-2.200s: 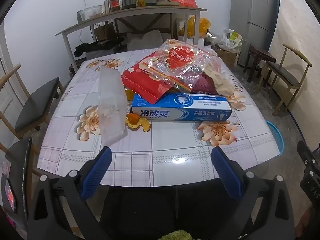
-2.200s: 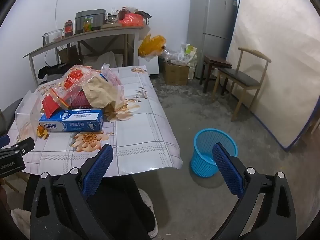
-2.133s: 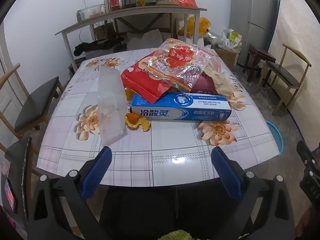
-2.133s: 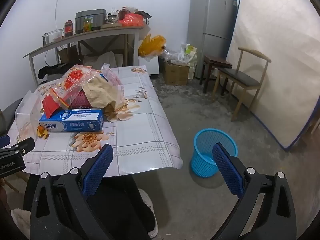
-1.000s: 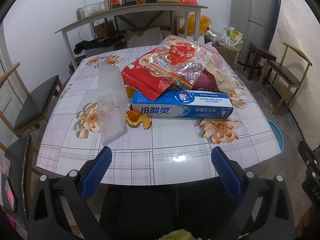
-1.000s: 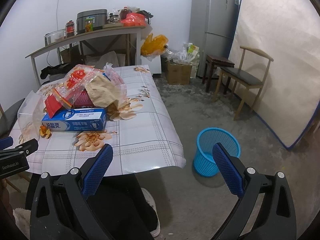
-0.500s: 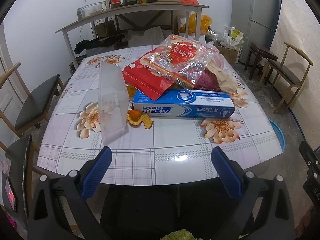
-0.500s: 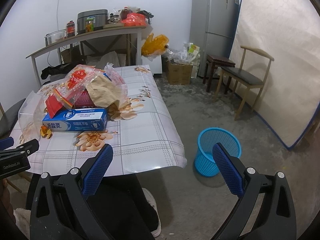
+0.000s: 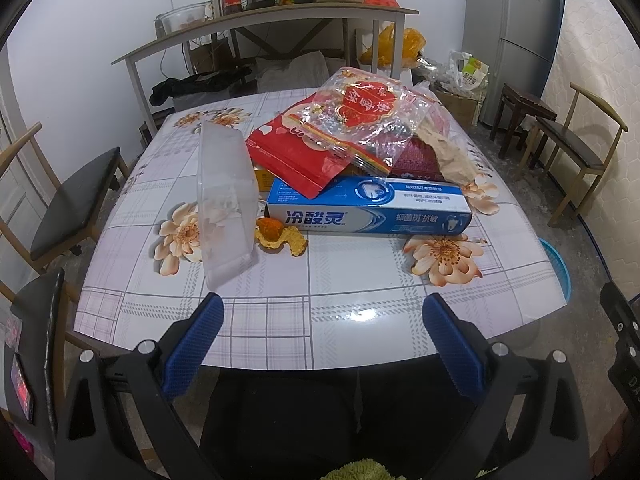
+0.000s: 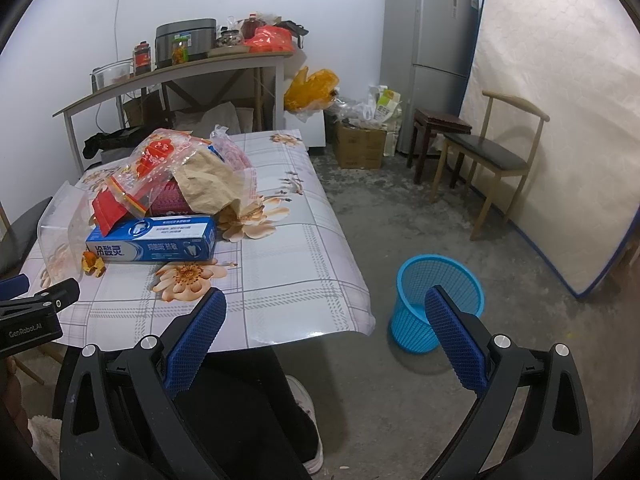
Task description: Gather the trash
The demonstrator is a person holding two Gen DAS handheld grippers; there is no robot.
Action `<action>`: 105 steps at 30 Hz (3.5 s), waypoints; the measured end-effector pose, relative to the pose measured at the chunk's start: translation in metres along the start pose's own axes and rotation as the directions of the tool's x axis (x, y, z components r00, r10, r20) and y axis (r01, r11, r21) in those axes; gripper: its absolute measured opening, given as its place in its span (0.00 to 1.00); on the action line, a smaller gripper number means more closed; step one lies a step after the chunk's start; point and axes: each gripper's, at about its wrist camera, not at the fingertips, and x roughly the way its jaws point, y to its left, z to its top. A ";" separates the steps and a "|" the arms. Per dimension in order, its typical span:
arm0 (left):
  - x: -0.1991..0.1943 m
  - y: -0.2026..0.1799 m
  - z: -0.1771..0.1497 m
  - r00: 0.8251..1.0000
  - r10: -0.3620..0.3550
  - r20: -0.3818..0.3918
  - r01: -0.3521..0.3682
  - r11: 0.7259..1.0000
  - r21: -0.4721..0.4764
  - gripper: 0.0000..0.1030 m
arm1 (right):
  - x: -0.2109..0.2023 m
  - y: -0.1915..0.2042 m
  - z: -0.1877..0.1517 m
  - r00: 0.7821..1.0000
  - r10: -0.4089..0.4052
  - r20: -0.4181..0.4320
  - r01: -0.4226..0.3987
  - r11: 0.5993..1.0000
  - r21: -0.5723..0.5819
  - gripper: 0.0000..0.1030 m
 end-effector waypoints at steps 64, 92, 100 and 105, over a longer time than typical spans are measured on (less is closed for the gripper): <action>0.036 0.110 0.042 0.913 -0.334 0.232 0.340 0.940 0.014 0.89 | 0.028 0.065 0.015 0.991 0.122 -0.058 -0.126 0.989 -0.073 0.93; 0.050 0.130 0.035 0.915 -0.323 0.241 0.311 0.946 0.090 0.10 | 0.144 0.103 0.145 0.746 0.655 -0.119 -0.604 0.741 0.293 0.71; 0.055 0.132 0.035 0.907 -0.347 0.240 0.336 0.938 0.084 0.10 | 0.197 0.090 0.149 0.704 0.696 -0.142 -0.574 0.675 0.463 0.57; 0.059 0.133 0.036 0.907 -0.351 0.234 0.343 0.936 0.076 0.10 | 0.208 0.088 0.149 0.679 0.720 -0.141 -0.574 0.641 0.510 0.35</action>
